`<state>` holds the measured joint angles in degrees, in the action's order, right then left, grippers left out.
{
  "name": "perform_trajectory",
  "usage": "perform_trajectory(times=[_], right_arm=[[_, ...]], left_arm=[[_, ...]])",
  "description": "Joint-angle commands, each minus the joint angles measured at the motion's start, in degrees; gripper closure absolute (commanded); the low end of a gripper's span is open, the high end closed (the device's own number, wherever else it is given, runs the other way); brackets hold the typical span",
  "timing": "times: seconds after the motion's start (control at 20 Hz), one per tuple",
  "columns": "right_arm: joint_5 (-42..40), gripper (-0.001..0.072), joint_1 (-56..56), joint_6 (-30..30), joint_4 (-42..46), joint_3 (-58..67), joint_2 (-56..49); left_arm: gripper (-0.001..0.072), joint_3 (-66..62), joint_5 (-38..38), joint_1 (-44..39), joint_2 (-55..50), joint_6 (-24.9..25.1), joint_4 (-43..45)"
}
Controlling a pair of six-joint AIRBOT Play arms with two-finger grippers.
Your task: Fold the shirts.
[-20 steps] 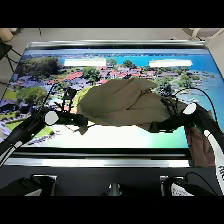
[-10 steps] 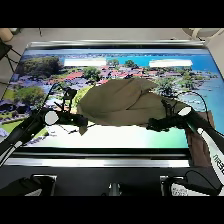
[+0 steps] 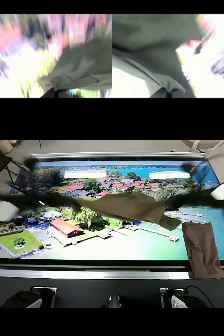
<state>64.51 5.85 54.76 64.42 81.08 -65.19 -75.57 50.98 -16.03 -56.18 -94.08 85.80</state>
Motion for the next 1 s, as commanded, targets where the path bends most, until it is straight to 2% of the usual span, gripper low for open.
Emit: perform_trajectory(times=[0.0, 0.1, 0.25, 0.5, 0.65, 0.75, 0.85, 0.95], right_arm=[[-5.05, 0.0693, 0.07, -5.09, 5.6, 22.6, 13.4], [-10.14, 0.0694, 0.07, -7.48, 5.73, 26.08, 21.03], [-11.96, 0.0694, 0.07, -4.35, 5.9, 26.1, 26.58], [-8.98, 0.0693, 0.07, -2.14, 5.88, 26.1, 25.29], [-1.75, 0.0693, 0.07, -1.79, 6.32, 26.1, 22.62], [7.21, 0.0693, 0.07, -1.44, 6.88, 26.08, 18.67], [17.53, 0.0693, 0.07, -1.44, 8.55, 25.99, 12.22], [22.12, 0.0693, 0.07, -2.16, 11.26, 24.65, 4.04]], left_arm=[[0.0684, -23.08, -2.1, 4.26, 6.86, -3.04, 3.15], [0.0684, -31.85, -6.08, 3.65, 10.56, -3.45, 1.36], [0.0684, -34.27, -14.69, 2.43, 14.86, -3.43, 0.15], [0.0684, -34.27, -10.49, 2.43, 14.82, -3.41, 0.66], [0.0684, -34.25, -5.55, 2.43, 13.38, -1.73, 6.38], [0.0684, -34.12, 2.51, 2.43, 10.45, -1.73, 11.91], [0.0684, -31.12, 8.55, 2.43, 6.58, -1.73, 13.29], [0.0684, -24.52, 9.07, 2.43, 2.4, -1.73, 13.27]])
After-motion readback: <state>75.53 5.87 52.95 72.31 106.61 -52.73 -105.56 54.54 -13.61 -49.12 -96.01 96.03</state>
